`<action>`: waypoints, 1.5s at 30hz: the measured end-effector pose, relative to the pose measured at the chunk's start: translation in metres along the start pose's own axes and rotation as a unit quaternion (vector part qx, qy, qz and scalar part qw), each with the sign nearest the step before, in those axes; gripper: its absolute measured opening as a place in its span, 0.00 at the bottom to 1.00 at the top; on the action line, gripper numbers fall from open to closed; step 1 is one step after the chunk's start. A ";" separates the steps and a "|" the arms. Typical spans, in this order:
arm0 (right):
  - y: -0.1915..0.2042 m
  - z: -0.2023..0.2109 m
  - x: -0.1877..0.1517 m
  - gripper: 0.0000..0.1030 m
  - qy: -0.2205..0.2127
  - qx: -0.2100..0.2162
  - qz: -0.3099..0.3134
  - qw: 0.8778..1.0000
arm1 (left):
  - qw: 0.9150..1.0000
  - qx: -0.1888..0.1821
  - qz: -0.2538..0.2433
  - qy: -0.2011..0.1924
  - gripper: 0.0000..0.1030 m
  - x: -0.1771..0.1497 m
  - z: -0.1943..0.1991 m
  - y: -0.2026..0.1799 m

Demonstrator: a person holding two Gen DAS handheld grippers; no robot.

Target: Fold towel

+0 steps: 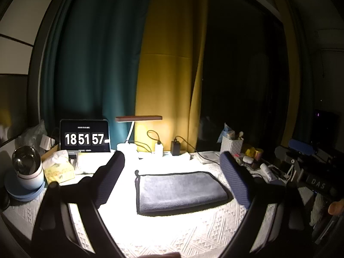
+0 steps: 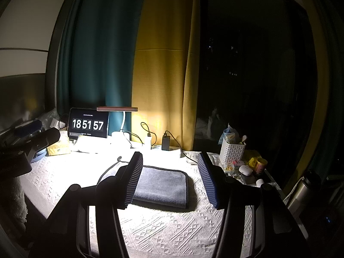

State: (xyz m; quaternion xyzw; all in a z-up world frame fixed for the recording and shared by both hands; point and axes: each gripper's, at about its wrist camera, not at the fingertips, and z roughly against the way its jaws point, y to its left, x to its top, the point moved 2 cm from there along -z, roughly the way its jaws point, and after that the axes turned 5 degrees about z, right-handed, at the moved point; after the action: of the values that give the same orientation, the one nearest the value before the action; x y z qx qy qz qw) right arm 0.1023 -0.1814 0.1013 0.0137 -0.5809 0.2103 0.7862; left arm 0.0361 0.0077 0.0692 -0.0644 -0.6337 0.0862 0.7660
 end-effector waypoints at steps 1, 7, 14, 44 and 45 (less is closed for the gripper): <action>0.000 0.000 0.000 0.54 0.000 0.000 0.000 1.000 | 1.000 0.000 0.000 0.001 0.88 0.000 0.000 0.000; 0.002 -0.001 -0.002 0.54 0.002 0.001 0.001 1.000 | 1.000 0.000 0.000 0.002 0.88 -0.001 -0.001 0.000; 0.001 -0.002 -0.002 0.54 0.002 0.001 0.000 1.000 | 1.000 0.000 0.000 0.002 0.88 -0.001 -0.002 0.000; 0.002 -0.002 -0.002 0.54 0.003 0.000 0.000 1.000 | 1.000 -0.001 0.000 0.004 0.88 -0.002 -0.002 0.000; 0.002 -0.002 -0.002 0.54 0.003 0.000 0.000 1.000 | 1.000 -0.001 0.000 0.004 0.88 -0.002 -0.002 0.000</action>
State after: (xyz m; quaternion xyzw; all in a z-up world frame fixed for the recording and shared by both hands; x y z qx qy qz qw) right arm 0.1030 -0.1797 0.0980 0.0131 -0.5782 0.2107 0.7881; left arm 0.0380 0.0073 0.0667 -0.0656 -0.6307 0.0848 0.7686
